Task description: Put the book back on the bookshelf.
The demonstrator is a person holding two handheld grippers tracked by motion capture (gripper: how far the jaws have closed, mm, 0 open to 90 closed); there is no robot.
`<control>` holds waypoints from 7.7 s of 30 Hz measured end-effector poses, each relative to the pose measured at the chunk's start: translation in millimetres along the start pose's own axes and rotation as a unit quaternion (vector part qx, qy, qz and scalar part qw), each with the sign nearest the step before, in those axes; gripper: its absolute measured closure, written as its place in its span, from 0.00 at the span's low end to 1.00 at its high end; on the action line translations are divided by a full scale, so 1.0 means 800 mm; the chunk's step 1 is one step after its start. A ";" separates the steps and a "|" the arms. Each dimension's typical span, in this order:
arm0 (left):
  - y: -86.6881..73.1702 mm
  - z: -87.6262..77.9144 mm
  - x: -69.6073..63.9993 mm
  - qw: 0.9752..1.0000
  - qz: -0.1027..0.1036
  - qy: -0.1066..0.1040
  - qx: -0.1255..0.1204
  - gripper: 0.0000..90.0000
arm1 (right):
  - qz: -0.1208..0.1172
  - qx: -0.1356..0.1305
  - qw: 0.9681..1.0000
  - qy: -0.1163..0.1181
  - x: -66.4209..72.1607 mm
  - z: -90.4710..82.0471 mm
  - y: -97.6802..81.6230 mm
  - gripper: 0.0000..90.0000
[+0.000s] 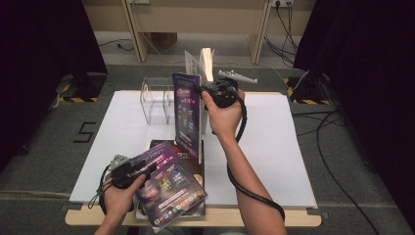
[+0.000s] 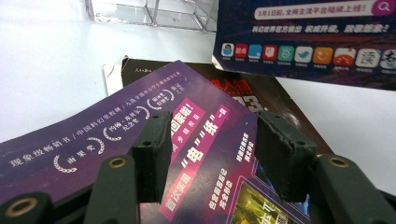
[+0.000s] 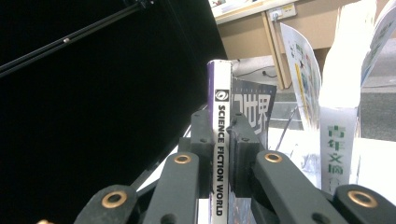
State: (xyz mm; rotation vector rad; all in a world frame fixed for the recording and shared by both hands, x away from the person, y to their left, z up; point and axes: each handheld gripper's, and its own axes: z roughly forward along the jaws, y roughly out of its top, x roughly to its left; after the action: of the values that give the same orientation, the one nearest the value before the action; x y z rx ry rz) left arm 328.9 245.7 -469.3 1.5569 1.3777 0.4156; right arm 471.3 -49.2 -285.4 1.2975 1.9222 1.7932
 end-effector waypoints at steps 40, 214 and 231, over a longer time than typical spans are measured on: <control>-0.006 0.006 0.002 1.000 0.001 -0.006 0.011 0.51 | -0.116 -0.061 0.984 -0.119 0.015 0.072 -0.009 0.92; -0.011 0.006 -0.002 1.000 0.009 -0.006 0.016 0.51 | -0.095 0.077 0.976 -0.178 0.018 0.095 -0.029 0.74; -0.009 0.006 -0.003 1.000 0.011 -0.007 0.014 0.51 | -0.071 0.082 0.985 -0.137 0.018 0.076 -0.028 0.72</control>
State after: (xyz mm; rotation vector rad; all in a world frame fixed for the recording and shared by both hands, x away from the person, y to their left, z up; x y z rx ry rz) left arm 327.5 240.9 -476.8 1.5963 1.3622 0.4009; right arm 494.0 6.5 -313.9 1.3402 1.9824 1.3358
